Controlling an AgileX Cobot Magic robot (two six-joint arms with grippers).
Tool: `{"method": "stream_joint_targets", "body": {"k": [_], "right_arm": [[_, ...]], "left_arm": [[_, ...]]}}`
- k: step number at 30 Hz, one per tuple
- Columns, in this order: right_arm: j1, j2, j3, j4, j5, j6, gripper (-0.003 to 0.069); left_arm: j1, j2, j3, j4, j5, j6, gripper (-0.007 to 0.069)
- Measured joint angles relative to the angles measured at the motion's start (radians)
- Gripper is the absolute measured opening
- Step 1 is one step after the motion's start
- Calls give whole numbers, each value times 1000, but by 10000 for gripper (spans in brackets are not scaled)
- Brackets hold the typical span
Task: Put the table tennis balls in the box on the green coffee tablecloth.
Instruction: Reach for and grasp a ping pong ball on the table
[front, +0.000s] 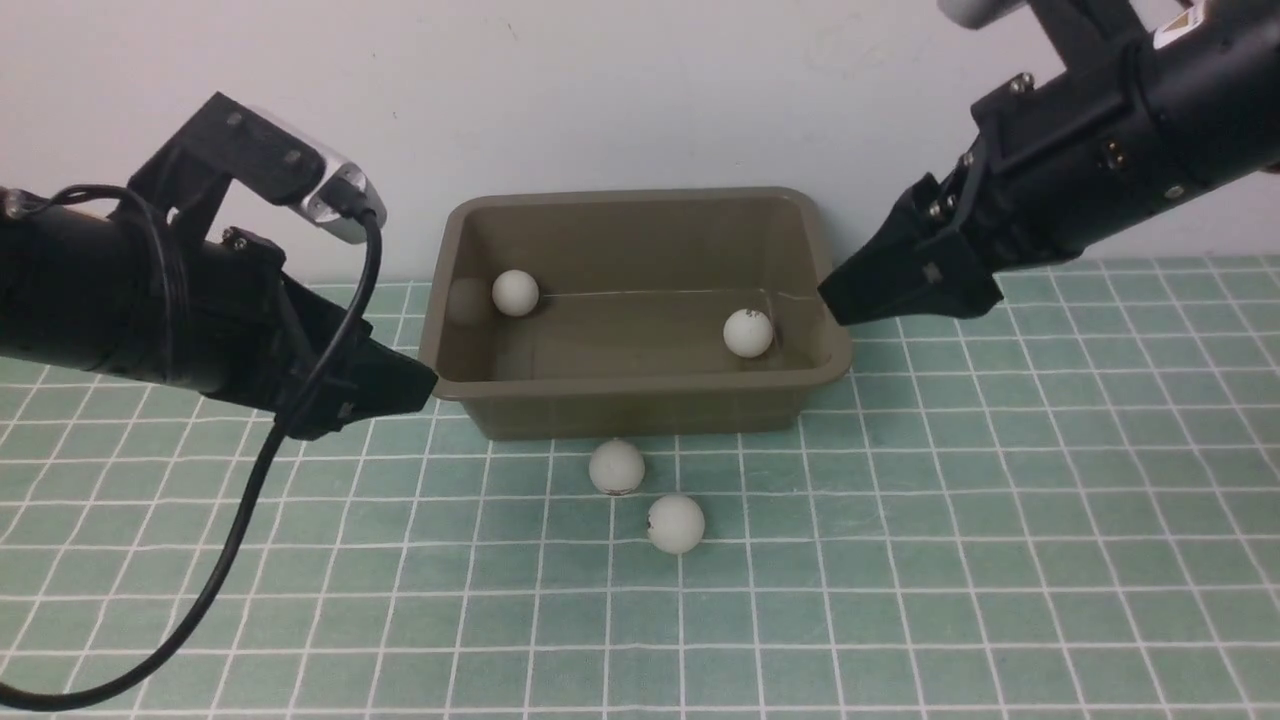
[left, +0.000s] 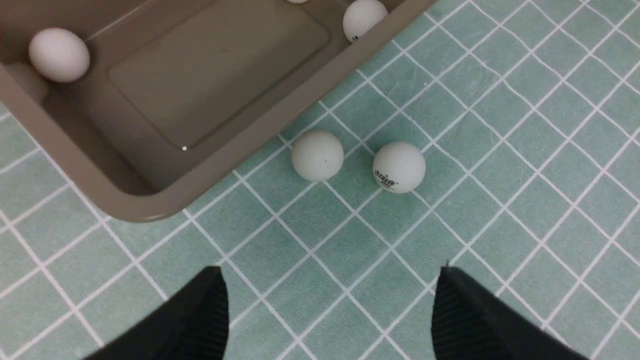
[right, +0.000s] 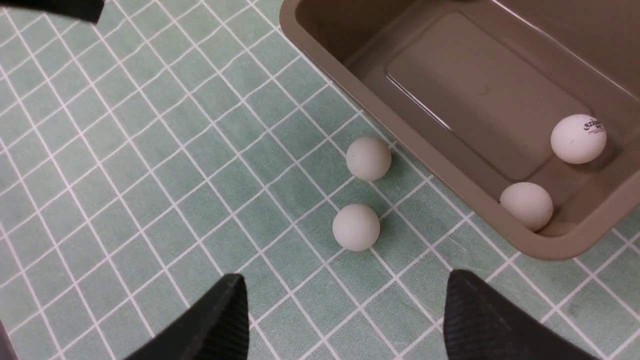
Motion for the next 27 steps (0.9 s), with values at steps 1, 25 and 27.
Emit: {"method": "stream_joint_targets", "body": {"k": [1,25,27], "right_arm": [[5,10,0,0,0,0,472],[214,299,0,-125,-208,71,472],[225,329,0,-123,-225,72,472]], "left_arm": [[0,0,0,3,3,-8,490],[0,0,0,17,11,-24,489],[0,0,0,17,11,-24,489]]}}
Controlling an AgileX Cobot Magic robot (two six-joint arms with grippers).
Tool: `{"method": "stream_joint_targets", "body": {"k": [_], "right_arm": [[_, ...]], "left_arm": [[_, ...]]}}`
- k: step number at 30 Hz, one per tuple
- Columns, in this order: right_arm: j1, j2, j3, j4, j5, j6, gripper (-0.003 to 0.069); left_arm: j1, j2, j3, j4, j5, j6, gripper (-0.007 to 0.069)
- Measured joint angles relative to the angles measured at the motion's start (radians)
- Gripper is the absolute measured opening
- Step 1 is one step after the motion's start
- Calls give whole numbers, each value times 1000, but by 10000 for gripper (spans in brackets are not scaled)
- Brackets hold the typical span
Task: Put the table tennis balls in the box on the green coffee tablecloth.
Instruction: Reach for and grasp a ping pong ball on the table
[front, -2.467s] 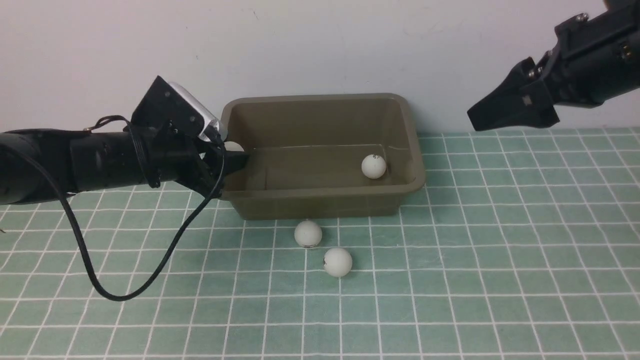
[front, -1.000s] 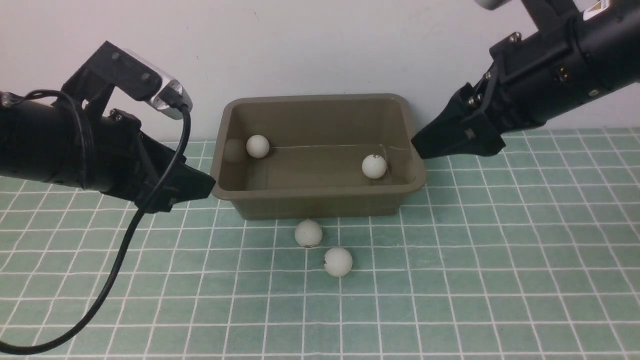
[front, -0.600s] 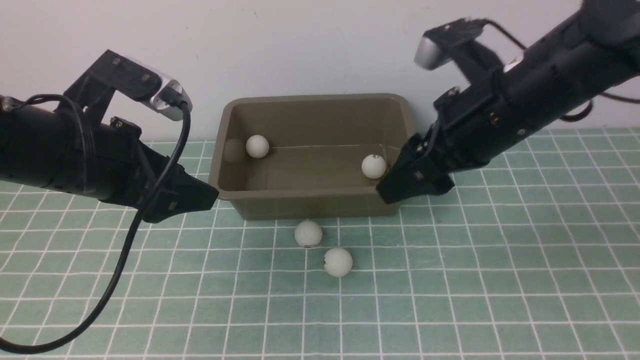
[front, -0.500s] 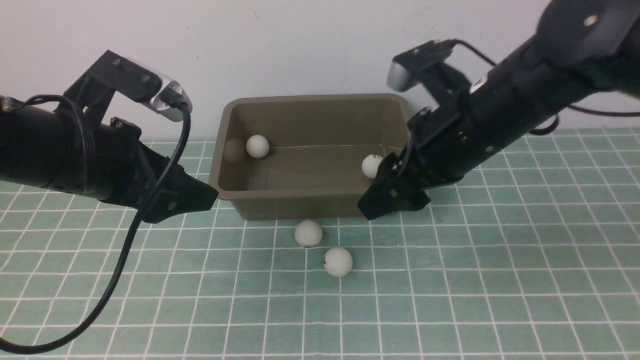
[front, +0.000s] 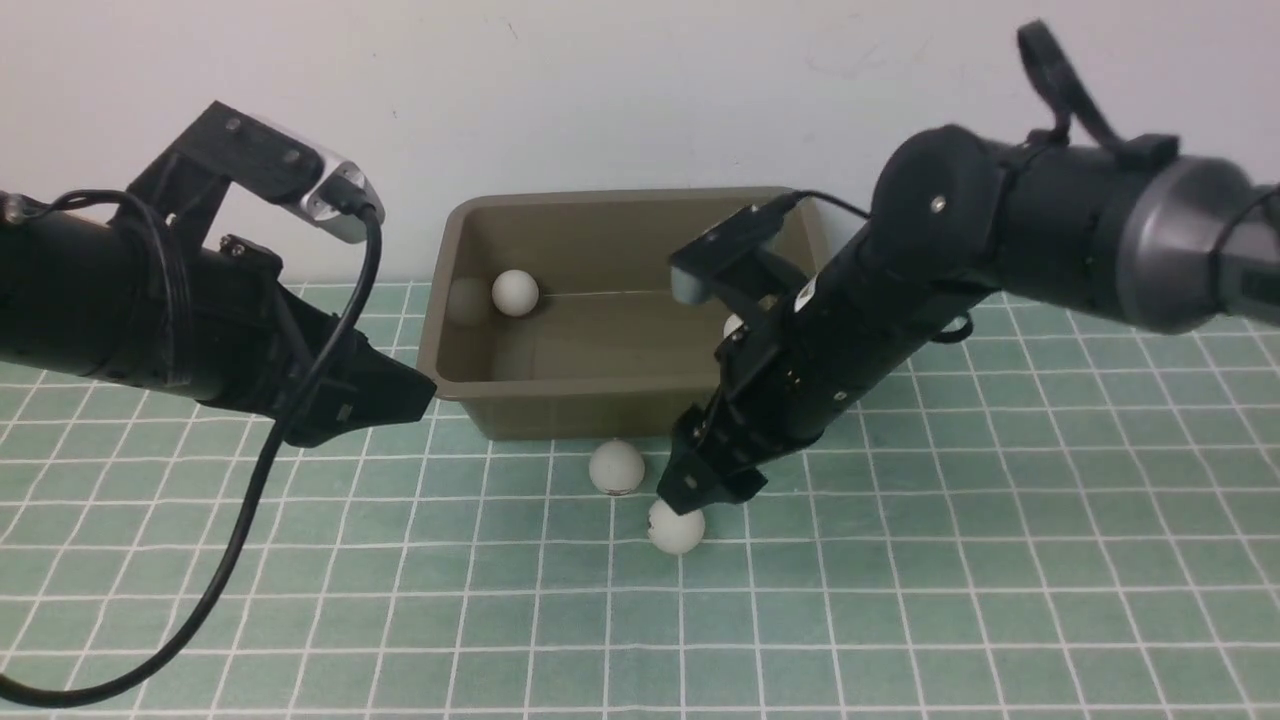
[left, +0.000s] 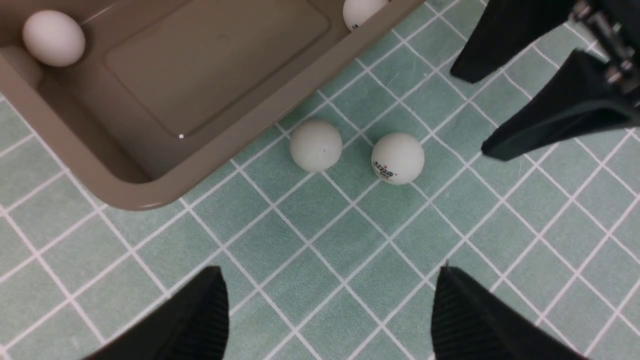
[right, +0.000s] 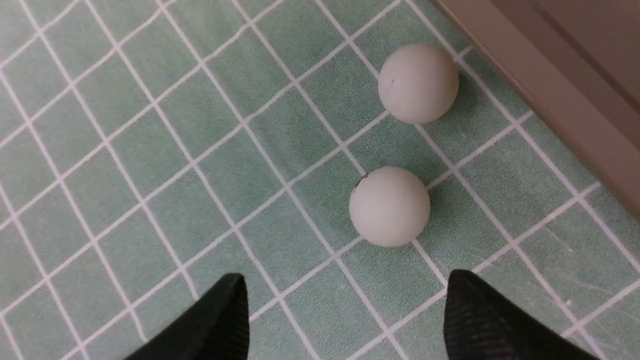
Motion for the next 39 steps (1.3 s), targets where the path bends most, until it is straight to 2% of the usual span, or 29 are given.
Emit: {"method": "stream_joint_targets", "body": {"k": [17,30,33,35,36,39], "right_arm": [[28,132,0,-5,-161,2,472],[28,209,0,-3,-199,2,472],[28,215,0,-2,-201,4,454],[28,215,0,-2,-201,2,377],[28,215,-1,-3,-200,0,364],[28,215,-15,-36,-165,-37,360]], "left_arm": [[0,0,0,0,0,0,489],[0,0,0,0,0,0,489],[0,0,0,0,0,0,489],[0,0,0,0,0,-1,489],[0,0,0,0,0,-1,489],[0,0,0,1,0,-1,489]]}}
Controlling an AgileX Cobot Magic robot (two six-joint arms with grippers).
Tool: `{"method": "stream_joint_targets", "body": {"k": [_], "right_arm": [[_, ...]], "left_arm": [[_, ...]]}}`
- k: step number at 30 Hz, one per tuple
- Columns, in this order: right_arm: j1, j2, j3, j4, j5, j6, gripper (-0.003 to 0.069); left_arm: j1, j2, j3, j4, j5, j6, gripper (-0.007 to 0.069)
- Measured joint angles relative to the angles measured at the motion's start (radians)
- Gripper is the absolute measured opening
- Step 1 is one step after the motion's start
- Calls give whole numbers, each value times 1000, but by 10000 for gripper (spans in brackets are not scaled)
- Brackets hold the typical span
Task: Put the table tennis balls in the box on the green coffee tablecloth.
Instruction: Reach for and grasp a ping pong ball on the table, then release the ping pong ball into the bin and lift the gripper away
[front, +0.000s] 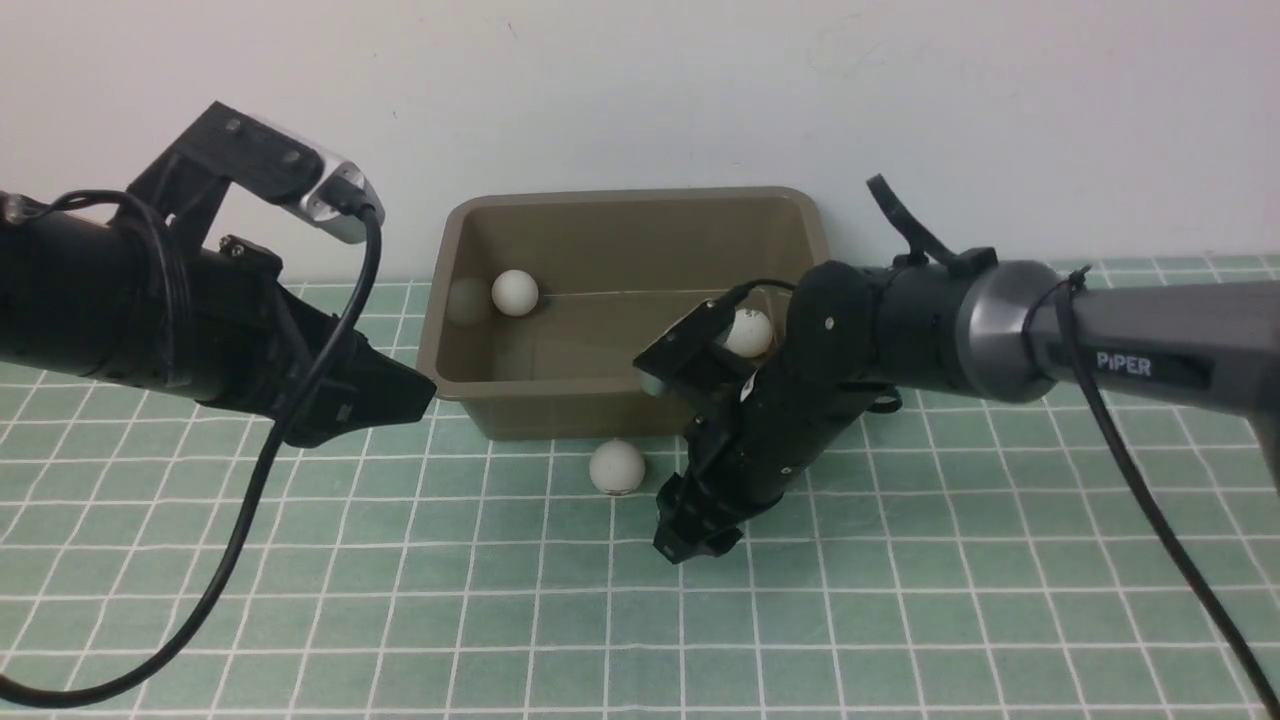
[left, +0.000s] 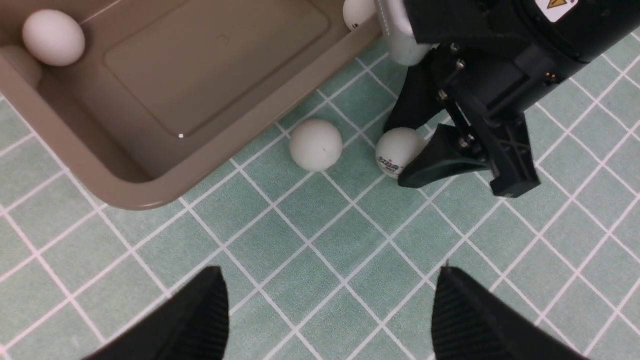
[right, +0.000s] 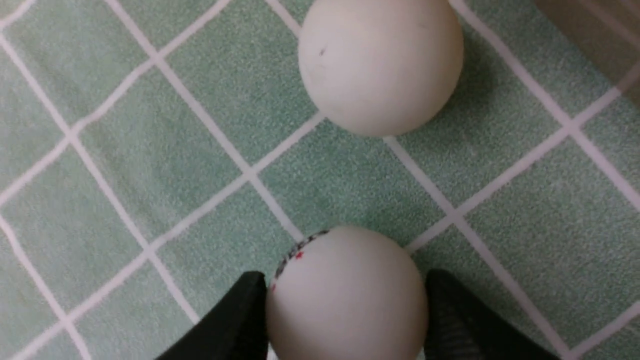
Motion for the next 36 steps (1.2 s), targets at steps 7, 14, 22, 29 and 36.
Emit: {"method": "stream_joint_targets", "body": {"k": [7,14,22,29,36], "right_arm": [[0,-47,-65,-78,189,-32,360],[0,-199,-149,-95,272,-59,360],[-43,-216,-206,-179,99,-62,360],[-151,-132,-207,-151,-96,-61,360],[-192,-80,-207,-66,-163,-64,360]], "left_arm": [[0,0,0,0,0,0,489],[0,0,0,0,0,0,489],[0,0,0,0,3,0,489],[0,0,0,3,4,0,489],[0,0,0,3,4,0,489]]}}
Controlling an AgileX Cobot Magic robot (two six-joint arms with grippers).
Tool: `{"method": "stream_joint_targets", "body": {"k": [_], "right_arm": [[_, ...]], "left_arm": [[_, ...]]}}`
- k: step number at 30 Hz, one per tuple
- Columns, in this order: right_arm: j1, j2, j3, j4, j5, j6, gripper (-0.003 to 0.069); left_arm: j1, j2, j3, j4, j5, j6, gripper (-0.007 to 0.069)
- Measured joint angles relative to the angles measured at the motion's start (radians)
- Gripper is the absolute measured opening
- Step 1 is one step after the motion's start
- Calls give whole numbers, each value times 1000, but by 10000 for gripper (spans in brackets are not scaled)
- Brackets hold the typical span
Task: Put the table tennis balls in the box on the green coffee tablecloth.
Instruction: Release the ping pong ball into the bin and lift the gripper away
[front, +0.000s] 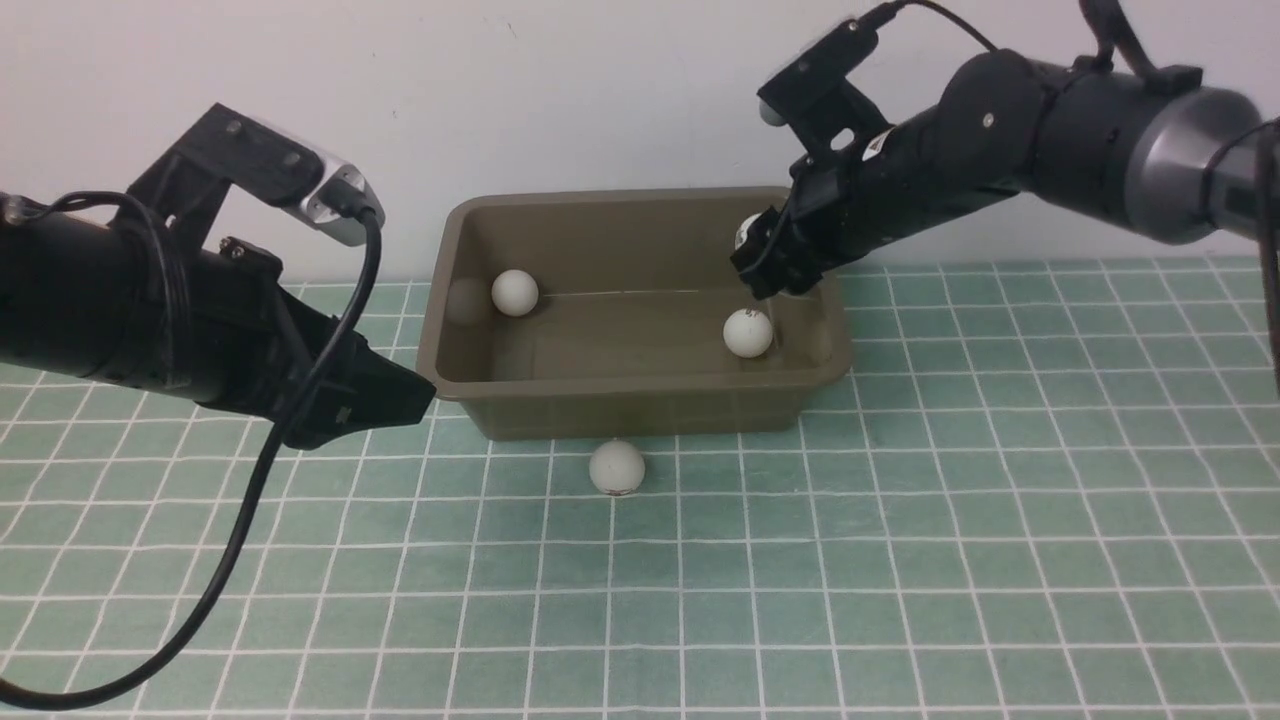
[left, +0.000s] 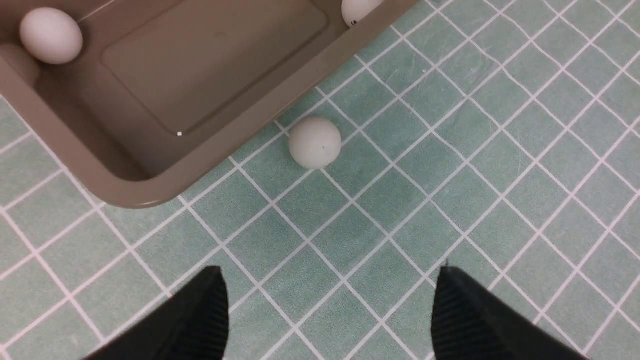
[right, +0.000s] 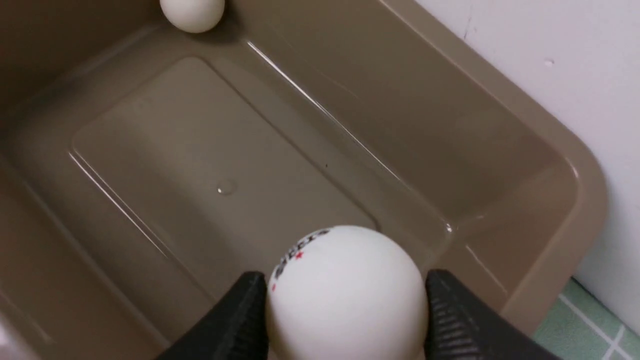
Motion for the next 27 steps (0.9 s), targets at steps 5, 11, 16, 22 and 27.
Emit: {"method": "stream_joint_targets", "body": {"k": [5,11,16,22,27], "right_arm": [[0,1,0,22,1,-26,360],[0,1,0,24,0,-27,389],[0,1,0,44,-3,-27,393],[0,1,0,87,20,-27,400],[0,1,0,87,58,-43,435]], "left_arm": [[0,0,0,0,0,1,489],[0,0,0,0,0,2,489],[0,0,0,0,0,2,489],[0,0,0,0,-1,2,489],[0,0,0,0,-1,2,489]]}}
